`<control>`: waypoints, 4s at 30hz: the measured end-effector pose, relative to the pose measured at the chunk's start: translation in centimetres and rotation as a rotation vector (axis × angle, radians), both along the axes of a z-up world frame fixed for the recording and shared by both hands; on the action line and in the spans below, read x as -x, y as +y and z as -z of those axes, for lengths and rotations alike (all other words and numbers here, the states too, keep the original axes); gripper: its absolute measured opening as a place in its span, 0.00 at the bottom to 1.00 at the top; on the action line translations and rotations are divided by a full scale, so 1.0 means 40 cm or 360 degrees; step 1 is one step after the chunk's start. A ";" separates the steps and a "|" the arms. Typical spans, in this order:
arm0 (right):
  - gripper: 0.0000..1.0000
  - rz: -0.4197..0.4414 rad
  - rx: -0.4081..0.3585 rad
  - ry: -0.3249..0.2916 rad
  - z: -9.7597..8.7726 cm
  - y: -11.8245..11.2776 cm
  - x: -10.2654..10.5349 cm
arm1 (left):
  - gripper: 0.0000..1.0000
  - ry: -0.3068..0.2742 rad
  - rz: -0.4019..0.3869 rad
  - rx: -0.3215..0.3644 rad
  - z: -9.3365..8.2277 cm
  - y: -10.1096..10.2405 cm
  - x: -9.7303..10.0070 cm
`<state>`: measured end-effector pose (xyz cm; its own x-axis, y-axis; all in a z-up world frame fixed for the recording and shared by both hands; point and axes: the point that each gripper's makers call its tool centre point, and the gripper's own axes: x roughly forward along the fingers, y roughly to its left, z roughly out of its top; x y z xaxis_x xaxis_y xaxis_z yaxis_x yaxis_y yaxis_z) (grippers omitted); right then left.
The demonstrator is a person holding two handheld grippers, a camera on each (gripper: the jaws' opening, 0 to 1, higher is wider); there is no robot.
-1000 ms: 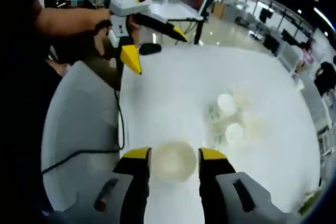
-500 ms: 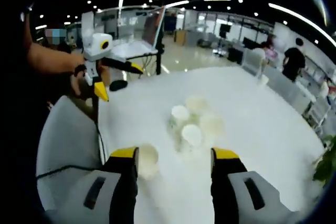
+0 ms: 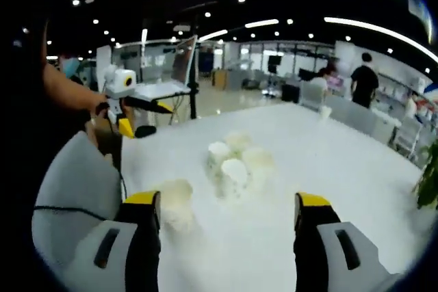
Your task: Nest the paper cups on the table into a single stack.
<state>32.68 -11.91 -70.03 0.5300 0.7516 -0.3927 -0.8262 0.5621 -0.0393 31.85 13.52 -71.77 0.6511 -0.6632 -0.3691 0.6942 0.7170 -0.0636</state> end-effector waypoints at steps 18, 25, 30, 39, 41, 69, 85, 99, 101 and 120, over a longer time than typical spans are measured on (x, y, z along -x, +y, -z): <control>1.00 0.0150 -0.0017 0.0016 0.074 -0.051 -0.005 | 0.98 -0.0006 0.0008 0.0011 -0.006 -0.015 -0.002; 1.00 0.0183 -0.0059 0.0028 0.086 -0.059 -0.003 | 0.98 -0.0048 0.0015 -0.0001 -0.001 -0.025 -0.016; 1.00 0.0190 -0.0022 0.0040 0.105 -0.070 -0.002 | 0.98 -0.0024 0.0030 -0.0003 0.027 -0.031 -0.030; 1.00 0.0204 -0.0027 0.0045 0.107 -0.073 0.009 | 0.97 -0.0060 0.0061 0.0011 0.046 -0.047 -0.051; 1.00 0.0209 -0.0037 0.0045 0.105 -0.074 0.011 | 0.97 -0.0053 0.0082 0.0027 0.052 -0.057 -0.055; 1.00 0.0290 -0.0083 0.0076 0.106 -0.104 0.012 | 0.80 0.0009 0.0072 0.0016 0.139 -0.143 -0.213; 1.00 0.0311 -0.0094 0.0108 0.117 -0.105 0.015 | 0.65 0.0017 0.0092 -0.0022 0.173 -0.194 -0.274; 1.00 0.0344 -0.0103 0.0125 0.123 -0.115 0.015 | 0.49 0.0017 0.0120 -0.0064 0.186 -0.220 -0.309; 1.00 0.0346 -0.0105 0.0128 0.123 -0.113 0.017 | 0.45 0.0020 0.0125 -0.0088 0.190 -0.222 -0.311; 1.00 0.0344 -0.0107 0.0127 0.123 -0.106 0.020 | 0.36 0.0033 0.0140 -0.0070 0.188 -0.216 -0.309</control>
<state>31.90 -16.16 -74.94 0.6507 0.6499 -0.3927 -0.6853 0.7254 0.0649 44.23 4.86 -79.29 0.5832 -0.7001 -0.4120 0.7533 0.6559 -0.0480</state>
